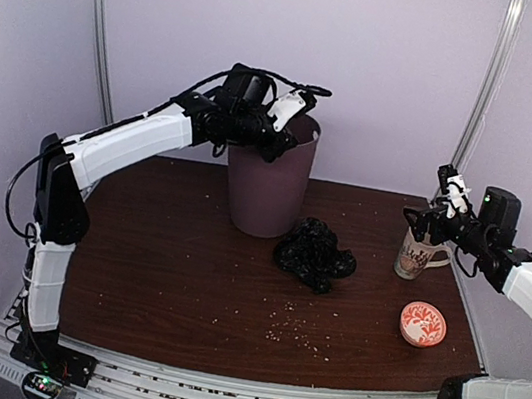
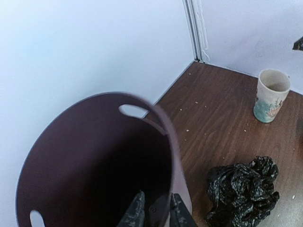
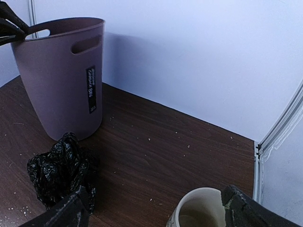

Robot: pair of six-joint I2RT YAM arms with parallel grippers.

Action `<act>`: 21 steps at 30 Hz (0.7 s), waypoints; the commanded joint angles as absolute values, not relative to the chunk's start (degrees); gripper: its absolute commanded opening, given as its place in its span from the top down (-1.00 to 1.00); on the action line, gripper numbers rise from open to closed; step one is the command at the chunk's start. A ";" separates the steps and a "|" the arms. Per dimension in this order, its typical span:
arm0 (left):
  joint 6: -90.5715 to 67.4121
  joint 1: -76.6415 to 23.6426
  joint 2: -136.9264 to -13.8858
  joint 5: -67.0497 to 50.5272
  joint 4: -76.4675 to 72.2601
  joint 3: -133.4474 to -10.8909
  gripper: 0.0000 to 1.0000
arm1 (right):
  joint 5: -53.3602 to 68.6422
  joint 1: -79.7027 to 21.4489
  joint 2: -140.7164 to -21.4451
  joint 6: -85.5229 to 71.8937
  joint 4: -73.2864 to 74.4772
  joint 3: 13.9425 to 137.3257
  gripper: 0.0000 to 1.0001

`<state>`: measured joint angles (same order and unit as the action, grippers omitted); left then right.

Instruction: Put the trash bags into the trash bin

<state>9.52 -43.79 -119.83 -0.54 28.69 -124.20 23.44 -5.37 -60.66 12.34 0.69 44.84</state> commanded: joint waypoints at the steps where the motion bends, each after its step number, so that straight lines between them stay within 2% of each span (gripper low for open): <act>1: 9.94 -43.92 -120.82 0.52 21.78 -127.99 0.58 | 23.99 -5.41 -60.72 13.02 0.72 44.89 -0.96; 8: 9.89 -45.00 -119.89 0.93 20.70 -127.79 0.49 | 23.73 -5.49 -60.74 13.23 0.79 44.90 -0.96; 16: 10.68 -48.47 -110.80 5.18 20.79 -117.92 0.07 | 24.04 -5.54 -60.84 13.66 1.28 45.07 -0.96; 21: 9.44 -49.25 -106.85 7.35 24.79 -113.01 -0.07 | 24.61 -5.68 -60.79 13.71 1.61 45.09 -0.96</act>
<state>10.00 -48.97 -111.83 4.56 24.43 -115.20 23.66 -5.39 -60.77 13.37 0.84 44.84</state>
